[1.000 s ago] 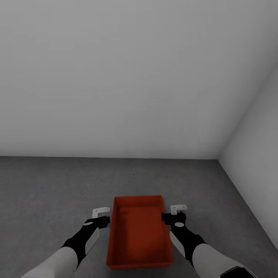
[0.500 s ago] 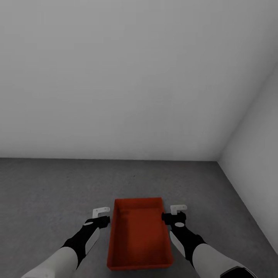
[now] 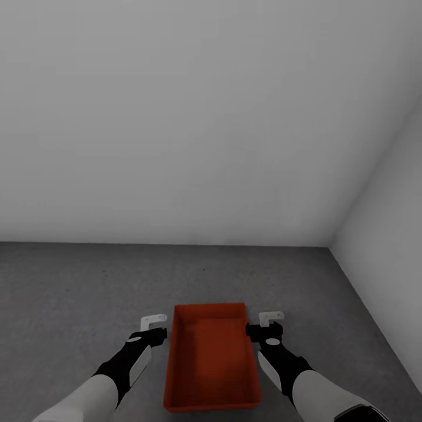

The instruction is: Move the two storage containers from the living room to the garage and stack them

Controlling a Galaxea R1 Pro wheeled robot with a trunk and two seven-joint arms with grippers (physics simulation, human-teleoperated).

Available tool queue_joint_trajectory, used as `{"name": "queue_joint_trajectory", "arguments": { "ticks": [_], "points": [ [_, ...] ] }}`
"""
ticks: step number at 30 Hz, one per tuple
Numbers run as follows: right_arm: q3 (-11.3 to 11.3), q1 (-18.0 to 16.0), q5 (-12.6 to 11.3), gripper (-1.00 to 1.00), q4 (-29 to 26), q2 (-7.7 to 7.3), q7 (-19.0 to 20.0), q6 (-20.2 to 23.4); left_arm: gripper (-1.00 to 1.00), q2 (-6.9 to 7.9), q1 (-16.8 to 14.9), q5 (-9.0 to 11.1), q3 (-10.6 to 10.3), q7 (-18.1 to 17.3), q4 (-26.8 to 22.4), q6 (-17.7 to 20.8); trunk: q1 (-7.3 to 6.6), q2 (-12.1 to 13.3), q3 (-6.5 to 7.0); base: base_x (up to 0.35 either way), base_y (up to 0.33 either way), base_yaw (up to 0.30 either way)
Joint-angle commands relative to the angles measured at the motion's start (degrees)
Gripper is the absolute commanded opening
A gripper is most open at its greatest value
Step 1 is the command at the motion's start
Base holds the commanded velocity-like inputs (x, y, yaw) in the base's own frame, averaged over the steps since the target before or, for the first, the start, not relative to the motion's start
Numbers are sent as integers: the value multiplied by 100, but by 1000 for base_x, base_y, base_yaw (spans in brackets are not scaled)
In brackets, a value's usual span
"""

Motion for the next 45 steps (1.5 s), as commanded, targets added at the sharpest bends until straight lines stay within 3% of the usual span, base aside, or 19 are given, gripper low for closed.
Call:
{"name": "queue_joint_trajectory", "arguments": {
  "ticks": [1,20,45],
  "points": [
    [46,-4,-57,100,11,-2,-28,-27,100,3,0,52,-36,39,-13,29,-23,40,14,0,0,0],
    [46,-4,-51,100,21,15,-67,-71,100,3,0,52,-36,39,-15,29,-440,802,355,0,0,0],
    [44,-4,-2,100,21,-100,-38,-49,100,4,0,52,-40,44,-6,29,-989,1804,804,0,0,0]
  ]
}}
